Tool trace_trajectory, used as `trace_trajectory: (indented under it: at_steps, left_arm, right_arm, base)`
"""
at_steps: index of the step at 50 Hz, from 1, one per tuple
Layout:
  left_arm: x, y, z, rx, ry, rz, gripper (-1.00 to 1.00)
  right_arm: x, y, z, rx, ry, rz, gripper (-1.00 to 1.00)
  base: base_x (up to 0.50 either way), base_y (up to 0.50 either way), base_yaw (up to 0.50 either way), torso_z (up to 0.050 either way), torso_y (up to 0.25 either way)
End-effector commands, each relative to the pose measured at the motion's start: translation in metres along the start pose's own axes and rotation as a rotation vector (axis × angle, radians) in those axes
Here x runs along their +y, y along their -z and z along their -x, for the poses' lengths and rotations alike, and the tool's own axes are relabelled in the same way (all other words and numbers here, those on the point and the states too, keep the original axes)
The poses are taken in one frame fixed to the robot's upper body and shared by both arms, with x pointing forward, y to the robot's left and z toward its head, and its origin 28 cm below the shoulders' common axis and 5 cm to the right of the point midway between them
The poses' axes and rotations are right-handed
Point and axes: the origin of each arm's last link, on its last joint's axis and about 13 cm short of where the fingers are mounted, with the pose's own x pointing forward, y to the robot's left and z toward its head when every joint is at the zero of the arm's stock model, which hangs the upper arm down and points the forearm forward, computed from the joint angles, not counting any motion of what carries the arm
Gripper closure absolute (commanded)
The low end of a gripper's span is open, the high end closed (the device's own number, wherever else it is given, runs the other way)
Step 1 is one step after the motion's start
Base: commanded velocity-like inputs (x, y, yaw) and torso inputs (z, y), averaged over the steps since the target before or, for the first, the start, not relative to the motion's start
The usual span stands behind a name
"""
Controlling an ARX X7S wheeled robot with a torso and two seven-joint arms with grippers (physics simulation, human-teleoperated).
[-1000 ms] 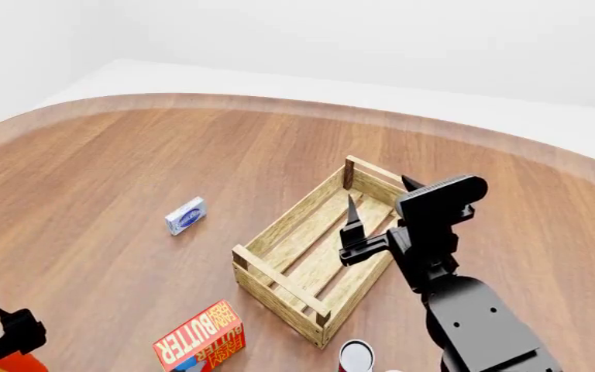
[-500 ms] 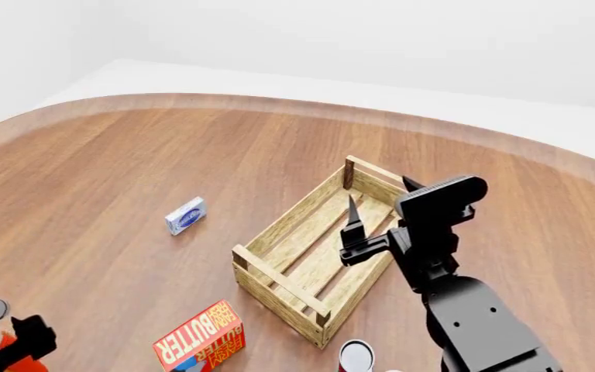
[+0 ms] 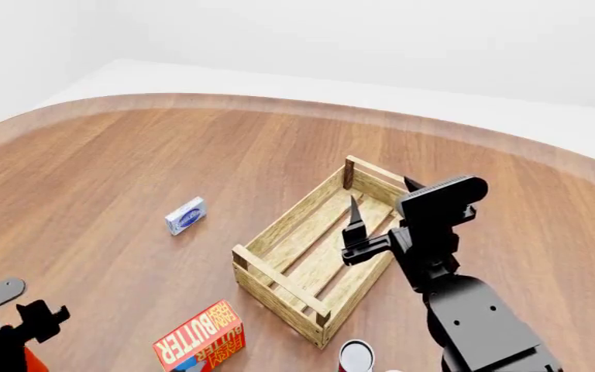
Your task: Pick up the ketchup, and put it in the wooden tray.
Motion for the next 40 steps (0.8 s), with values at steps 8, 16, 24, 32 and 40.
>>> trace_trajectory:
  at_steps: [8, 16, 24, 32, 40]
  left_arm:
    - [-0.012, -0.007, -0.015, -0.052, -0.007, 0.049, 1.00]
    - [-0.016, -0.022, -0.012, -0.095, 0.036, 0.072, 1.00]
    - [-0.039, -0.062, -0.010, -0.195, 0.163, 0.070, 1.00]
    - [-0.082, -0.109, -0.005, -0.301, 0.352, 0.009, 1.00]
    - [-0.135, -0.147, 0.003, -0.377, 0.569, -0.073, 1.00]
  right_arm:
    - [-0.001, 0.003, 0.001, 0.006, 0.010, -0.005, -1.00]
    - [-0.002, 0.002, 0.002, 0.002, 0.018, -0.008, -1.00]
    - [-0.005, -0.006, -0.003, -0.020, 0.040, -0.008, -1.00]
    - [-0.011, -0.018, -0.004, -0.035, 0.068, 0.009, -1.00]
    - [-0.024, -0.029, 0.005, -0.041, 0.135, 0.024, -1.00]
  base:
    - [0.00, 0.00, 0.00, 0.000, 0.000]
    - [0.00, 0.00, 0.00, 0.000, 0.000]
    - [0.00, 0.00, 0.00, 0.000, 0.001]
    - [0.00, 0.00, 0.00, 0.000, 0.000]
    - [0.00, 0.00, 0.00, 0.000, 0.000]
